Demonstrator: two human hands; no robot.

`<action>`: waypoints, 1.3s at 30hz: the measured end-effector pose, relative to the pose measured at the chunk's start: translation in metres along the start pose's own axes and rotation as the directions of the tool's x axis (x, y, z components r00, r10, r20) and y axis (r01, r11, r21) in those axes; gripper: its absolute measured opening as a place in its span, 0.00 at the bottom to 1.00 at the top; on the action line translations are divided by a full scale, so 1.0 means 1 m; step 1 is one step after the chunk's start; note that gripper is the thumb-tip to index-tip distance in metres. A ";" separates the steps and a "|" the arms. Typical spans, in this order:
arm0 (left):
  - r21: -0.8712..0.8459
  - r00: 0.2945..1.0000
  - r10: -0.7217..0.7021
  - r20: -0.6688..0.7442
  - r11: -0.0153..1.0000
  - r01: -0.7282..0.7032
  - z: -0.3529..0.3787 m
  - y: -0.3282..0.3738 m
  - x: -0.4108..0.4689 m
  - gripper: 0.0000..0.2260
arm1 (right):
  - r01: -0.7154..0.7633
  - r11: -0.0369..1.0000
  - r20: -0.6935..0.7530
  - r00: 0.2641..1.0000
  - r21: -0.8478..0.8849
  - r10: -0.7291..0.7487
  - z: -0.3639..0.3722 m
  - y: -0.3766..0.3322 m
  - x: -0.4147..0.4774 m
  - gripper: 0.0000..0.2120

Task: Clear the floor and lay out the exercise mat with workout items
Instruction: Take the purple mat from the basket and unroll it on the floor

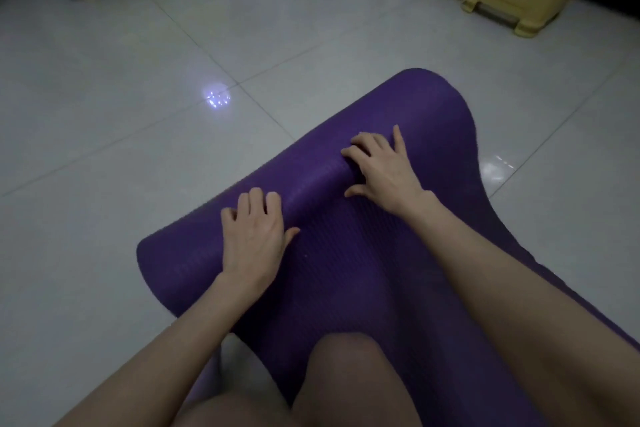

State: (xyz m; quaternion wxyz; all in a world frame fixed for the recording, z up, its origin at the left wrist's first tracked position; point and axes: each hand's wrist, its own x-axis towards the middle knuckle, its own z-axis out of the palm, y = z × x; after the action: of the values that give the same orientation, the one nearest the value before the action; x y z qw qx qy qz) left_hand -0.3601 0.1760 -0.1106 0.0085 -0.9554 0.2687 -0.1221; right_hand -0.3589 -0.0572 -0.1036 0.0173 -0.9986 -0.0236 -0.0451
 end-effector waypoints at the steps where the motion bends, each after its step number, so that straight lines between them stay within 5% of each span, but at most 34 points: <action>1: 0.014 0.997 0.000 0.083 1.000 -0.001 0.008 -0.003 0.000 0.20 | -0.014 1.000 0.053 0.998 0.010 0.013 0.009 -0.002 -0.001 0.31; 6: -0.006 0.948 -0.015 0.318 1.000 0.018 0.065 -0.033 0.010 0.21 | -0.135 0.973 0.191 0.977 0.186 0.099 0.054 -0.014 0.027 0.40; 11: -0.201 0.983 -0.048 0.179 0.976 0.084 0.084 -0.056 0.030 0.16 | -0.161 0.950 0.269 0.959 0.268 0.087 0.072 -0.029 0.084 0.44; 15: -0.332 0.967 -0.218 0.131 0.910 0.250 0.095 -0.096 0.070 0.18 | -0.174 0.944 0.346 0.936 0.279 0.071 0.078 -0.032 0.125 0.47; 18: -0.330 0.883 -0.266 0.386 0.854 0.401 0.113 -0.134 0.101 0.30 | -0.191 0.937 0.434 0.900 0.294 0.047 0.078 -0.032 0.156 0.50; 22: -0.425 0.640 -0.136 0.756 0.642 0.638 0.132 -0.172 0.134 0.50 | -0.239 0.938 0.549 0.833 0.253 0.064 0.079 -0.034 0.194 0.51; 29: -0.362 0.599 -0.109 0.793 0.707 0.608 0.159 -0.178 0.133 0.38 | -0.229 0.961 0.670 0.739 0.154 0.068 0.099 -0.049 0.225 0.54; 33: -0.338 0.678 -0.147 0.720 0.779 0.528 0.151 -0.175 0.130 0.30 | -0.242 0.960 0.708 0.703 0.140 0.074 0.096 -0.058 0.229 0.54; 39: -0.375 0.936 -0.200 0.288 0.876 0.303 0.132 -0.167 0.114 0.24 | -0.113 0.991 0.784 0.620 0.072 0.014 0.082 -0.065 0.260 0.56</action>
State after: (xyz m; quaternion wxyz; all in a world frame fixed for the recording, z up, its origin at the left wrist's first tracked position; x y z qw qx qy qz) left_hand -0.1489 0.2538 -0.1985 -0.1776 -0.9698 0.1582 0.0544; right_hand -0.0963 0.0227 -0.1591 0.0640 -0.9164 0.0040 0.3951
